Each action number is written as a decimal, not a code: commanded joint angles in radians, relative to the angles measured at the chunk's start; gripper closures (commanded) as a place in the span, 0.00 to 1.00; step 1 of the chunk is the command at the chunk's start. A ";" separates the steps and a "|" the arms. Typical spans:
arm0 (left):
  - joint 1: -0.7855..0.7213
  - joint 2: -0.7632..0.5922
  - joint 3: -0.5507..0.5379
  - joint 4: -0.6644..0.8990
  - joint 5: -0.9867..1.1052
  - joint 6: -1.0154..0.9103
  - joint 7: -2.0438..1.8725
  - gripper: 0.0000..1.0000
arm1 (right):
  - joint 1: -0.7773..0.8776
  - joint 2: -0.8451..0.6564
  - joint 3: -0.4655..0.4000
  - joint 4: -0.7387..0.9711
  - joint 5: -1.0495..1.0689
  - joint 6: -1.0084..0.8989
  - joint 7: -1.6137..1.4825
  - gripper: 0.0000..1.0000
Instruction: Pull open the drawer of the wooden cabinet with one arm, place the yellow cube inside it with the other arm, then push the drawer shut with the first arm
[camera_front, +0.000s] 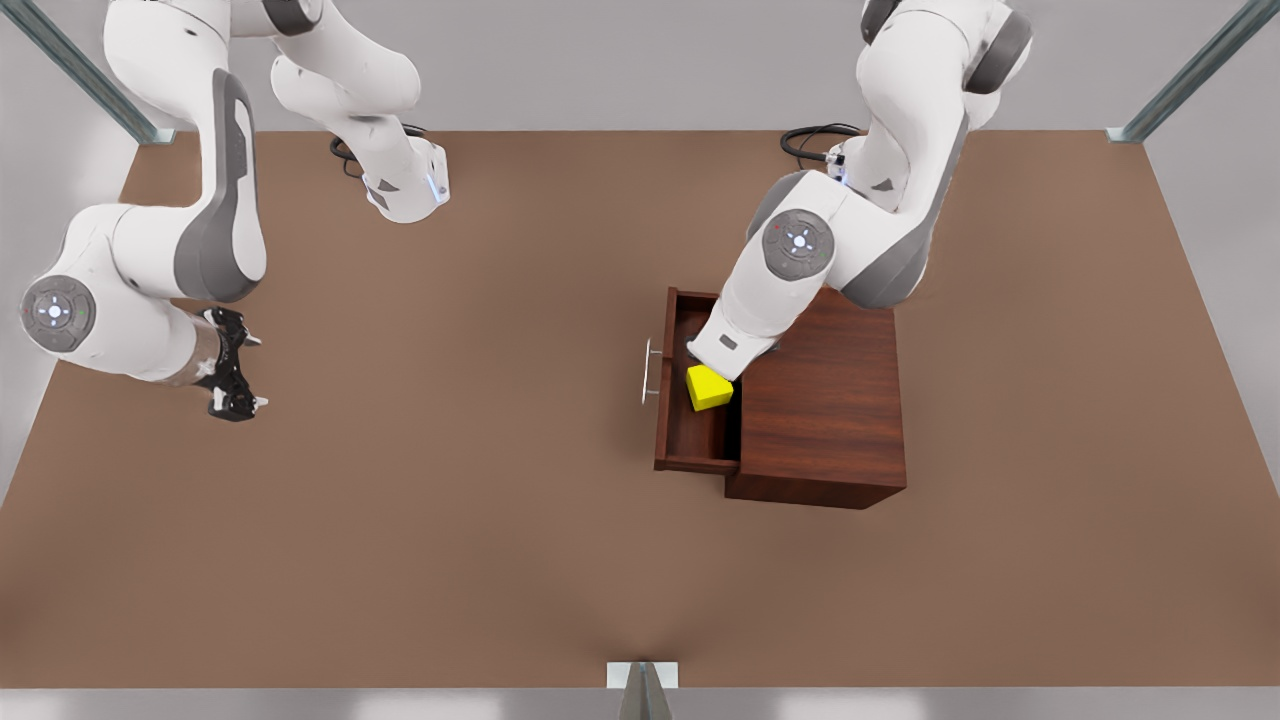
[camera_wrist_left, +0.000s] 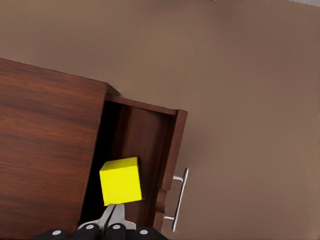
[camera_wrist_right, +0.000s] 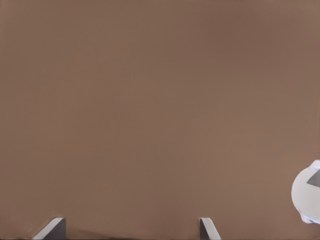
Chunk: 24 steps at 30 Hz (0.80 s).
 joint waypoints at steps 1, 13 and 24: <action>-0.046 0.046 0.002 0.057 0.011 0.116 -1.475 1.00 | 0.037 0.012 0.000 -0.006 -0.010 -0.040 -1.109 0.00; -0.298 0.285 0.006 0.048 0.237 0.370 -1.753 1.00 | 0.028 0.010 -0.004 -0.011 0.004 -0.043 -1.155 0.00; -0.267 0.285 0.023 -0.066 0.248 0.366 -1.598 1.00 | 0.028 0.013 -0.008 -0.001 0.004 -0.044 -1.155 0.00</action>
